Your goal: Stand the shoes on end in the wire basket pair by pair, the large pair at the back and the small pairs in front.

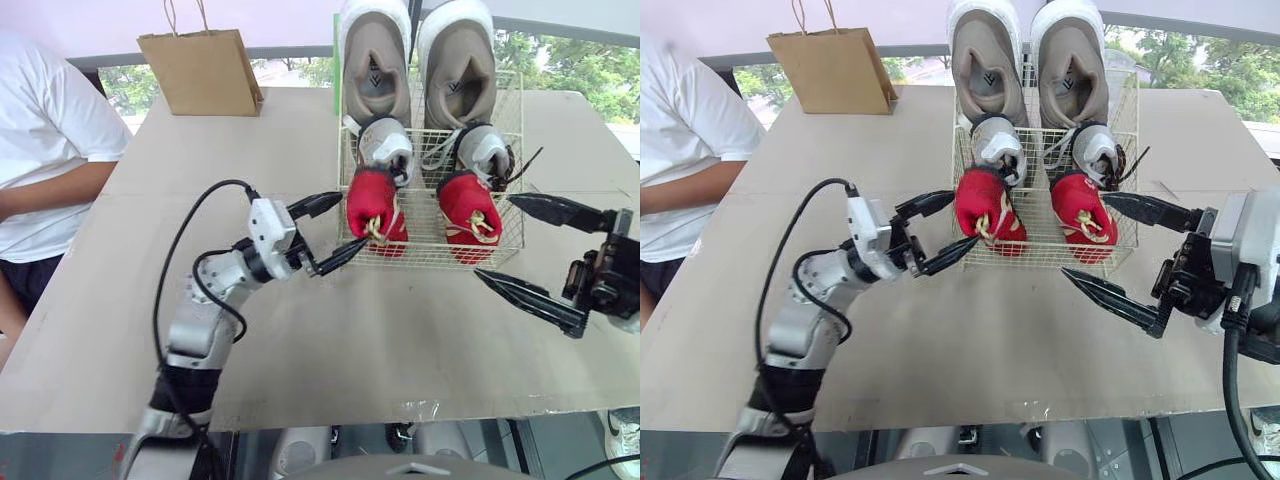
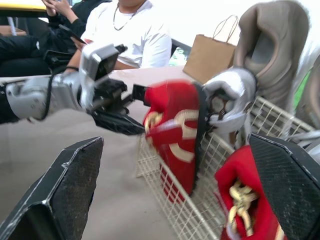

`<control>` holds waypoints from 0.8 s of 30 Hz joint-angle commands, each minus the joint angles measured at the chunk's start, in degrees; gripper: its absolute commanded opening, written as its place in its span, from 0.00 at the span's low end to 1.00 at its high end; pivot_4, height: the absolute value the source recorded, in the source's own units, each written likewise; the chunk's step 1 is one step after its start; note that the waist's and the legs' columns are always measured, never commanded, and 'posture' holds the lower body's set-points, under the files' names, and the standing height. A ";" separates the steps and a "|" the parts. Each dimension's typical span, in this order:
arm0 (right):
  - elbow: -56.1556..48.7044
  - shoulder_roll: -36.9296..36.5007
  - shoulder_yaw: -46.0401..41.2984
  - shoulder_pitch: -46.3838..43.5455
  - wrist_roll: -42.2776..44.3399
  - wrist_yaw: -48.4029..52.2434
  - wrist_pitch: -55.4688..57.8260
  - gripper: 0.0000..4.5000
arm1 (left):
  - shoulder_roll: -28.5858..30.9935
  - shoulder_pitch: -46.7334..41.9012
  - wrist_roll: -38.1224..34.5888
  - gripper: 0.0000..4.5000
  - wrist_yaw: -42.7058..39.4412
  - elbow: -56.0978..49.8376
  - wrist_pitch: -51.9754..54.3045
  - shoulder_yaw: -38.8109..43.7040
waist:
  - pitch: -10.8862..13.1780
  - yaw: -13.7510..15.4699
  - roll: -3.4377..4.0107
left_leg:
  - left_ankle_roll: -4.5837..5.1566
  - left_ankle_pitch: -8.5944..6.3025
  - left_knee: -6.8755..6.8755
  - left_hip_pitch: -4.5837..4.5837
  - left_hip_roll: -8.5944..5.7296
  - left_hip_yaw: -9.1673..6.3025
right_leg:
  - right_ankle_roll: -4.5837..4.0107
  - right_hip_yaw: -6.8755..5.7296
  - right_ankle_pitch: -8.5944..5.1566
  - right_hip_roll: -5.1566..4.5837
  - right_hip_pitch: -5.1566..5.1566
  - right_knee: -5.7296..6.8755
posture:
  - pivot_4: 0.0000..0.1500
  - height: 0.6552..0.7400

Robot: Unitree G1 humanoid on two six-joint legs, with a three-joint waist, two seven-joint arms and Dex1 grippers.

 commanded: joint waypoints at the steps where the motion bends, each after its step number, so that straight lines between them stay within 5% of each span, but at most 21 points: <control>1: 0.18 0.34 -0.67 0.81 -0.69 1.20 -1.57 1.00 | 2.41 1.63 -4.60 0.98 0.83 -6.65 5.42 2.16 | 0.01 -0.10 0.01 | 0.00 0.00 0.00 0.01 0.00 0.00 | 0.00 0.01 0.00 0.01 0.00 -0.02 | 1.00 1.00; 9: 3.89 2.31 -7.83 10.17 -5.10 5.91 -3.02 1.00 | 10.49 6.94 -17.10 0.98 1.38 -15.74 21.06 6.11 | 0.11 -0.05 0.09 | -0.25 -0.13 -0.07 0.01 0.02 -0.01 | 0.00 -0.01 -0.01 0.02 -0.01 -0.05 | 1.00 1.00; 19: 17.44 6.49 -20.12 26.04 -18.48 20.75 -12.71 1.00 | 21.92 23.67 -22.30 0.98 -3.77 -19.06 27.57 17.56 | 0.29 -0.24 0.50 | -0.33 -0.17 -0.20 0.02 0.05 0.04 | 0.02 0.04 -0.03 -0.02 -0.13 -0.17 | 1.00 1.00; 24: 24.21 7.56 -20.25 27.90 -22.62 24.19 -16.86 1.00 | 22.20 28.00 -23.19 0.98 -4.10 -18.98 28.61 19.10 | 0.31 -0.24 0.67 | -0.36 -0.19 -0.26 -0.05 0.07 0.04 | 0.02 0.10 -0.04 -0.11 -0.26 -0.18 | 1.00 1.00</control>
